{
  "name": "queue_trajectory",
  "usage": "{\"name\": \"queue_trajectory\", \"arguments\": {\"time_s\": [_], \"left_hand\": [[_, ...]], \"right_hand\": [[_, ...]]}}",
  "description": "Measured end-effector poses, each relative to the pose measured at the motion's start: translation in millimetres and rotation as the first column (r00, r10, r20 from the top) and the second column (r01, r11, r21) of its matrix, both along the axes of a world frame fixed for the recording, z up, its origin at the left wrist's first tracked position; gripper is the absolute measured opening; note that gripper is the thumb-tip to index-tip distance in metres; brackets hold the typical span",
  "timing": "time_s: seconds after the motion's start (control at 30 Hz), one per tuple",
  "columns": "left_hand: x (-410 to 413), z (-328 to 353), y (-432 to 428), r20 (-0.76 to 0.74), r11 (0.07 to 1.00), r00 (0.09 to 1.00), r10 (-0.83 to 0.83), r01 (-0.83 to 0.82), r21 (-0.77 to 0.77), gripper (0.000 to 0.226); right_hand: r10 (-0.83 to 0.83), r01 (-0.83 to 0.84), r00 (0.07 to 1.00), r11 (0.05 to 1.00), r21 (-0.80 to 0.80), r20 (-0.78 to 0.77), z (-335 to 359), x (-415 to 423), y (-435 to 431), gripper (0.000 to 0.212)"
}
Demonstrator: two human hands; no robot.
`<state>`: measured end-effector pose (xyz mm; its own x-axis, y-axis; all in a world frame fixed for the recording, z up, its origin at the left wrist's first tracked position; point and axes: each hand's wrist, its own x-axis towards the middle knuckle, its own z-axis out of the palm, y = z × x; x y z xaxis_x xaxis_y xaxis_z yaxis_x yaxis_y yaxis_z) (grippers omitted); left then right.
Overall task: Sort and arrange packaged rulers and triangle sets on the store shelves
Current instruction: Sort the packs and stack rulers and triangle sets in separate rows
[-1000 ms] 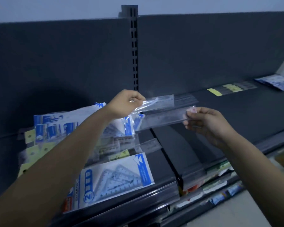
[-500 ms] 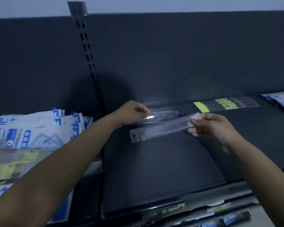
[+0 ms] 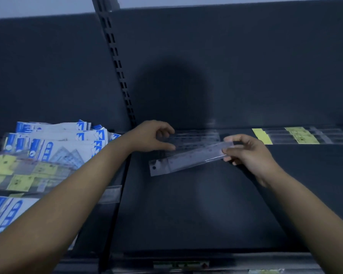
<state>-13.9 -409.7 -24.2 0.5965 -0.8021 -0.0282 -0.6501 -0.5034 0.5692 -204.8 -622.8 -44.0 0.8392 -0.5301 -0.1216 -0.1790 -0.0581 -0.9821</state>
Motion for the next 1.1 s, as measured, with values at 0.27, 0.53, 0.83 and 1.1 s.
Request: {"name": "queue_trajectory", "arguments": {"time_s": [0.27, 0.53, 0.83, 1.1], "left_hand": [[7.6, -8.9, 13.5, 0.041, 0.993, 0.995, -0.087, 0.083, 0.079, 0.038], [19.2, -14.8, 19.1, -0.171, 0.998, 0.983, -0.061, 0.059, -0.019, 0.037], [16.6, -11.5, 15.2, -0.254, 0.996, 0.967, 0.029, -0.051, -0.079, 0.025], [0.4, -17.0, 17.6, 0.082, 0.998, 0.995, -0.054, 0.051, 0.045, 0.049]], "right_hand": [[-0.043, 0.03, 0.998, 0.95, -0.31, -0.037, -9.8, 9.6, 2.2, 0.014], [-0.092, -0.014, 0.978, 0.868, -0.496, -0.188, -9.4, 11.3, 4.1, 0.011], [-0.156, 0.001, 0.961, 0.825, -0.565, -0.227, -11.7, 22.7, 10.3, 0.01], [-0.199, 0.002, 0.955, 0.746, -0.665, -0.22, -19.2, 28.8, 11.4, 0.032]]}}
